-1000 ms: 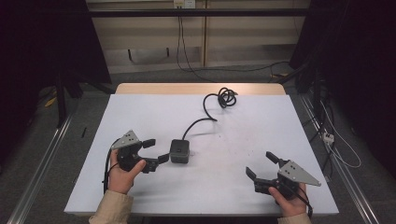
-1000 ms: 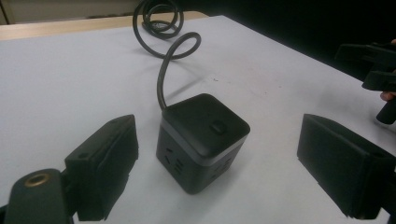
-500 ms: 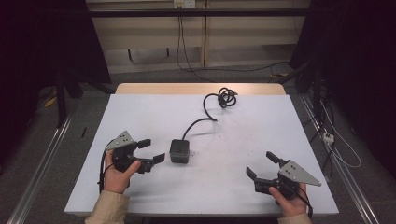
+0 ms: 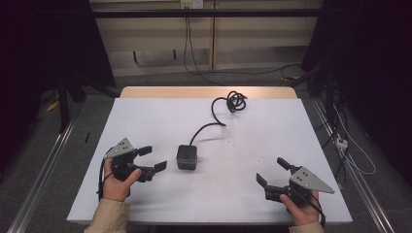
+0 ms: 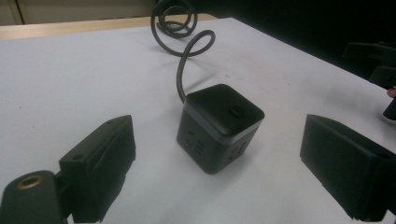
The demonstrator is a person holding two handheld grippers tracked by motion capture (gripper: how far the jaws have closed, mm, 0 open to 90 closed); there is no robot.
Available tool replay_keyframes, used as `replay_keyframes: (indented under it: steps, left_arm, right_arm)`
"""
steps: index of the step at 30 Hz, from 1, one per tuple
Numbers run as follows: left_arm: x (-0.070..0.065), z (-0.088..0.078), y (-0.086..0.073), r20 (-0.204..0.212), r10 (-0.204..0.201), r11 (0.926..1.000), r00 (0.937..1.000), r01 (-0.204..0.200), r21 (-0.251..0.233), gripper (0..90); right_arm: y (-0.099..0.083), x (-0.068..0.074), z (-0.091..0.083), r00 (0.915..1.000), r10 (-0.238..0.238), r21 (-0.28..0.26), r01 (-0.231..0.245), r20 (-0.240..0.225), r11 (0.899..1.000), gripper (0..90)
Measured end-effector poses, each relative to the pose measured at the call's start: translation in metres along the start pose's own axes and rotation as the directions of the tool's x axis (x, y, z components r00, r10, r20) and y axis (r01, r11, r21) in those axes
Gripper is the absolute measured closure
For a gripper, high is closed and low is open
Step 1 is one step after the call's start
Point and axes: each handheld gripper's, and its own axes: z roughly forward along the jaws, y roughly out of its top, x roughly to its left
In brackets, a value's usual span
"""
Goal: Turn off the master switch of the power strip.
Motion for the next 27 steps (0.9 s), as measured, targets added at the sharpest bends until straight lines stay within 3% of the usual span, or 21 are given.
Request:
replay_keyframes:
  steps: [27]
  left_arm:
    - [0.01, -0.014, -0.013, -0.022, -0.011, 0.9999, 0.9997, 0.011, -0.003, 9.3]
  right_arm:
    - [0.0, -0.001, 0.0, 1.0, 0.005, -0.001, -0.005, 0.002, 1.0, 7.7]
